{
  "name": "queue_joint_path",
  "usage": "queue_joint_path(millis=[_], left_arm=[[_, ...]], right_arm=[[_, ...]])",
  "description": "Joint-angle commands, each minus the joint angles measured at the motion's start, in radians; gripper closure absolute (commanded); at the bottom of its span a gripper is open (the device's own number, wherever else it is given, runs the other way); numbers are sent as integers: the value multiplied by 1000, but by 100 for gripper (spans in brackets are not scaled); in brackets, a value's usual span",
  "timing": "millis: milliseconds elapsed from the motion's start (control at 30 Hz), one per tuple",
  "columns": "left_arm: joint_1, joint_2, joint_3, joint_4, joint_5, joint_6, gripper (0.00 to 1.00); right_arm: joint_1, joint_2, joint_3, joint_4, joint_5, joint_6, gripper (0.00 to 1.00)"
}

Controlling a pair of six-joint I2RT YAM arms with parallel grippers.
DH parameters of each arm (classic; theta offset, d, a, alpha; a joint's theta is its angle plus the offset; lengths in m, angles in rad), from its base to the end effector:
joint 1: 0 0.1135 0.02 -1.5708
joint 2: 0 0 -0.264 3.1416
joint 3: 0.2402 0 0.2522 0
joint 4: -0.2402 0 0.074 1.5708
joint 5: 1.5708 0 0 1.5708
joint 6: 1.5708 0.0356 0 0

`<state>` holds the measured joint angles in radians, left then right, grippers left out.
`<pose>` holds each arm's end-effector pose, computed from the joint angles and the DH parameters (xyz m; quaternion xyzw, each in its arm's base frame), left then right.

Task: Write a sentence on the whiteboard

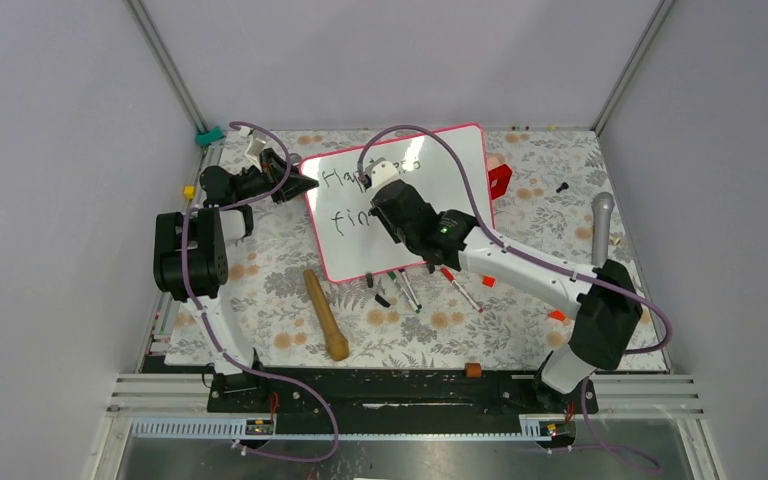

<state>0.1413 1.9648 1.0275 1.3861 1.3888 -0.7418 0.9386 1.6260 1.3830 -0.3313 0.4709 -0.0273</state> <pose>0.3883 0.0199 0.2303 0.3152 0.6012 -0.5177 0.5209 0.2349 0.2934 0.3190 -0.2979 0.8083 0.0205 0.5075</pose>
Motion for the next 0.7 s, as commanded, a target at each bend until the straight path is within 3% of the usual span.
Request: queue_joint_path(millis=[0,667], left_arm=[[-22,10,-31,81,265,154,100],[-22,6,-37,81,264,156,100]], right_arm=[[-10,-29,-23,84,48,-15,100],[-10,-20,-93,184,96,10,100]])
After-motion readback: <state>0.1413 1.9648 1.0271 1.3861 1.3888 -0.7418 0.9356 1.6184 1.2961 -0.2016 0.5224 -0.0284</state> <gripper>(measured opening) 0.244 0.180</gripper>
